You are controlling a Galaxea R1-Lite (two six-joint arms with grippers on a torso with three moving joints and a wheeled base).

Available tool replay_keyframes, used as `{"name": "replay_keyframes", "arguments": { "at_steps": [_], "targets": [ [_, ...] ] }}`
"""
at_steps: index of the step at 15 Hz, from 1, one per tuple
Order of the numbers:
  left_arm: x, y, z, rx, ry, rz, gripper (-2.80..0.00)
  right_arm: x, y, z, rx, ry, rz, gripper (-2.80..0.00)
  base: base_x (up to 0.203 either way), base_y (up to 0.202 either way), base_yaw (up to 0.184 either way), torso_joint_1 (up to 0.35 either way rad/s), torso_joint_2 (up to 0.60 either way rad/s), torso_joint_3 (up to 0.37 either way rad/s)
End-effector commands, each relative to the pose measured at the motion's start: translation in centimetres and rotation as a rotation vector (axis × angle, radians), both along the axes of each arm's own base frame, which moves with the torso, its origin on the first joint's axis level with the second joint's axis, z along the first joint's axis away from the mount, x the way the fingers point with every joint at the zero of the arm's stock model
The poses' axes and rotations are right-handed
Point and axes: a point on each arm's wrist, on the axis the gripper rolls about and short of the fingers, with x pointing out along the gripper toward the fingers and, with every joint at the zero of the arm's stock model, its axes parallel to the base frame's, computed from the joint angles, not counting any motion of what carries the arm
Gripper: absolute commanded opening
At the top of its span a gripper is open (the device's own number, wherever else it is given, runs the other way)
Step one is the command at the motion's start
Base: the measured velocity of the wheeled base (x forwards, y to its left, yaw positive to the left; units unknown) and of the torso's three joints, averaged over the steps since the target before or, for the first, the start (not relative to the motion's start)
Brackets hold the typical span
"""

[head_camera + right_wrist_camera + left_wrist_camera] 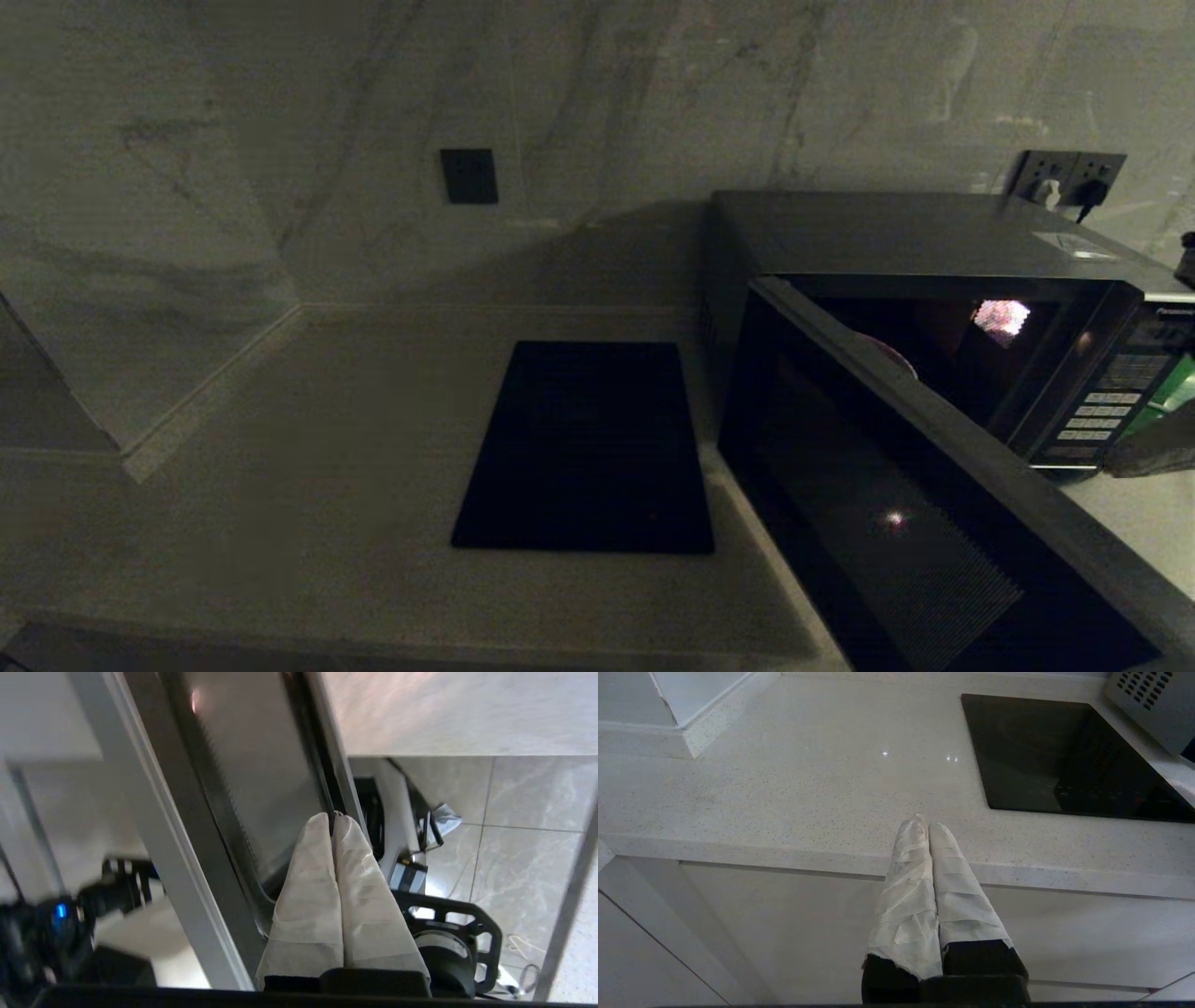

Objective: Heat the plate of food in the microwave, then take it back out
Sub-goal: Open the microwave oven, then take the plate out of the microwave

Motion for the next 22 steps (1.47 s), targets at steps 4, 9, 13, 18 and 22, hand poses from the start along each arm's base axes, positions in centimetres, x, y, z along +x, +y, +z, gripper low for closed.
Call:
{"name": "replay_keyframes", "arguments": {
  "at_steps": [4,9,13,18,22],
  "targets": [
    [0.0,0.0,0.0,-0.001,0.001,0.0,-2.8,-0.4,3.2,-0.3,0.006,0.021,0.174,-2.8,0.0,0.0,0.0,0.0,0.0,0.0],
    [0.0,0.0,0.0,-0.001,0.001,0.0,-2.8,-0.5,4.3,-0.4,0.032,0.023,0.244,-2.8,0.0,0.0,0.0,0.0,0.0,0.0],
    [0.0,0.0,0.0,-0.001,0.001,0.0,-2.8,-0.5,5.0,-0.4,0.054,0.022,0.285,-2.8,0.0,0.0,0.0,0.0,0.0,0.0],
    [0.0,0.0,0.0,-0.001,0.001,0.0,-2.8,-1.1,4.8,0.0,0.048,0.0,0.278,-2.8,0.0,0.0,0.0,0.0,0.0,0.0],
    [0.0,0.0,0.0,-0.001,0.0,0.0,-2.8,-2.5,2.9,1.0,-0.043,-0.046,0.072,-2.8,0.0,0.0,0.0,0.0,0.0,0.0]
  ]
}}
